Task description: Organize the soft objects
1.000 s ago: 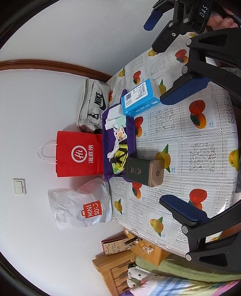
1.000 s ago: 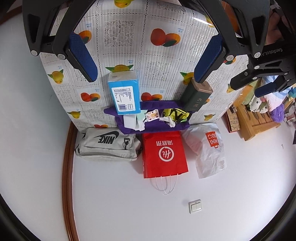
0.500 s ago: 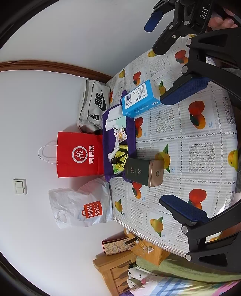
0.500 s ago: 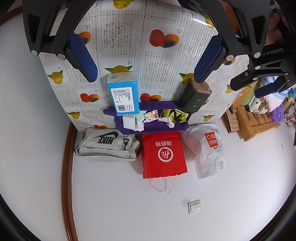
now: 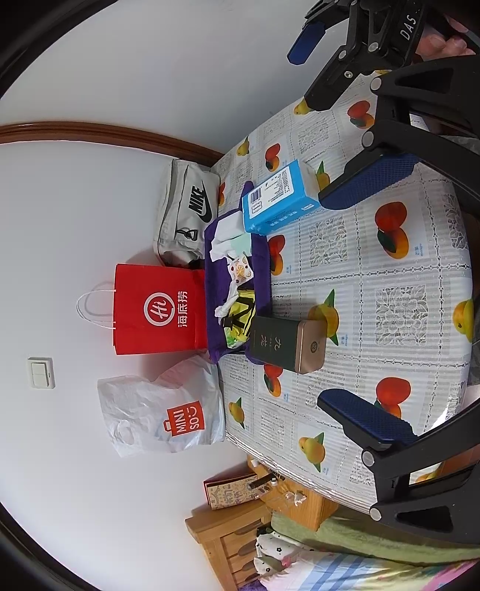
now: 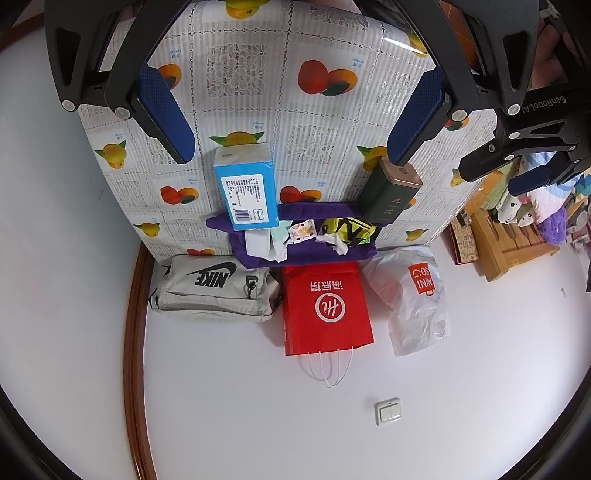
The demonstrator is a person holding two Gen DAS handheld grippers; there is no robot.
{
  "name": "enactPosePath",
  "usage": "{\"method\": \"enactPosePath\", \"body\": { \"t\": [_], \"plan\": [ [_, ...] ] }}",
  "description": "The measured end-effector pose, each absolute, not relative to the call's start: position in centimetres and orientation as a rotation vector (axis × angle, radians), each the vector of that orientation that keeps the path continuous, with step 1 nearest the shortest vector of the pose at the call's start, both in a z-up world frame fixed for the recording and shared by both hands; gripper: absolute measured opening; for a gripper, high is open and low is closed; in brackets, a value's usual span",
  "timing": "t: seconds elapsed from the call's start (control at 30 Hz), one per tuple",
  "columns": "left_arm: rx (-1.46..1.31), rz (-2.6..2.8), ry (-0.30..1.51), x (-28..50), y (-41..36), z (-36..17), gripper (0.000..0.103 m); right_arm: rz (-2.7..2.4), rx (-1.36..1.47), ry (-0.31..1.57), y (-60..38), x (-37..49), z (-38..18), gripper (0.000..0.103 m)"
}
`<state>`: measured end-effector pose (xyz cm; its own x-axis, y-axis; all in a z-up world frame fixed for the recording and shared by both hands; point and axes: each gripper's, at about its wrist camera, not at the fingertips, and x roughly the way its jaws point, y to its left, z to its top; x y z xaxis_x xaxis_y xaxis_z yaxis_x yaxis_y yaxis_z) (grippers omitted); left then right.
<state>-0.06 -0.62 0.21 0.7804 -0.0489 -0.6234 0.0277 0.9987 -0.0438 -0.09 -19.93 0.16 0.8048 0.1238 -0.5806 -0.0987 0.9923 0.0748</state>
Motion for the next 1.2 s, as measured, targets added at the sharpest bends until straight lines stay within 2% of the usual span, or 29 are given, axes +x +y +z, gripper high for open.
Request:
{"method": "enactPosePath", "body": {
  "t": [1.2],
  "plan": [
    [-0.03, -0.04, 0.674, -0.27, -0.84, 0.37, 0.098, 0.117, 0.039, 0.627, -19.78, -0.47, 0.26, 0.103]
  ]
}}
